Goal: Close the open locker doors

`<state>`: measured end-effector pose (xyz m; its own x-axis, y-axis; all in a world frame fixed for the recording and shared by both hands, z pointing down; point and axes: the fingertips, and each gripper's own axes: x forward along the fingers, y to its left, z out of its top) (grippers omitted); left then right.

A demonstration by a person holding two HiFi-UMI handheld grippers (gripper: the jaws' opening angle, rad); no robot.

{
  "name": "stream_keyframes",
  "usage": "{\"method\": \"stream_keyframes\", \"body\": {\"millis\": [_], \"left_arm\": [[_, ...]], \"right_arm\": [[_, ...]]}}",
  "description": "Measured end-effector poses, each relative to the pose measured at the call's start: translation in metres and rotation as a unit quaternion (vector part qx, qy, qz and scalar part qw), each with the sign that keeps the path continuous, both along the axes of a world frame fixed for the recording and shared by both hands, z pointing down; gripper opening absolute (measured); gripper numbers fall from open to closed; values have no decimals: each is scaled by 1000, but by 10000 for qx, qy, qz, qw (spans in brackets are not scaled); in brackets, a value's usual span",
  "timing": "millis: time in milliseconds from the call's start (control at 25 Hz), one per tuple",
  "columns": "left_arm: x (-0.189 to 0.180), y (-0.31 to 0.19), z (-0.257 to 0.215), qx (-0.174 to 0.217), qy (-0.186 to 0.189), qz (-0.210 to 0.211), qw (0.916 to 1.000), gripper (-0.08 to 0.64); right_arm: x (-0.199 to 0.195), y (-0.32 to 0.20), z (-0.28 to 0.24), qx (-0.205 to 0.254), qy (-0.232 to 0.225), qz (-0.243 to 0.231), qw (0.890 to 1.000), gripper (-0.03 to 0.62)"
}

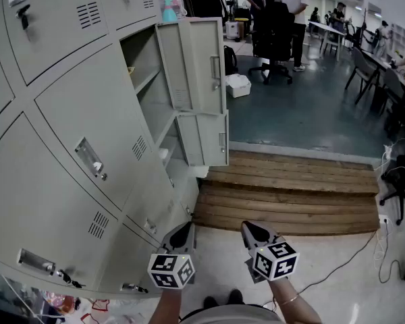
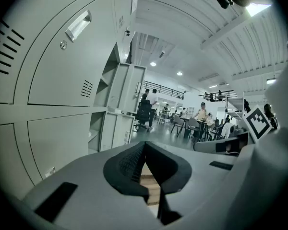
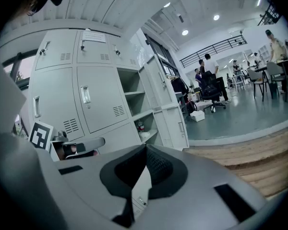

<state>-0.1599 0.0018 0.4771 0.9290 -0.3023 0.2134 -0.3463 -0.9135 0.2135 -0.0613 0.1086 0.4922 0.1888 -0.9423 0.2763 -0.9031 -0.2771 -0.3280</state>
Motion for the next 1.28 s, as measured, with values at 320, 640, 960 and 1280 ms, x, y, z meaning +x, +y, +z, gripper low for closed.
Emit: {"method": "stream_keyframes", "body": {"millis": [320, 640, 960, 1280], "left_arm": [[4, 10, -4, 126, -25, 7, 9999, 20], [1, 24, -7, 225, -32, -183, 9996, 20], [1, 33, -13, 304, -28, -351, 9989, 21], [15, 6, -26, 535, -28, -521, 9972, 21]], "right_arm": [[-5, 6, 3, 60, -91, -144, 9998, 3], [2, 23, -3, 352, -161, -139, 9992, 5], [15, 37, -11, 491, -111, -164, 9986, 6], [41, 12, -27, 767, -130, -201, 9968, 14]]}}
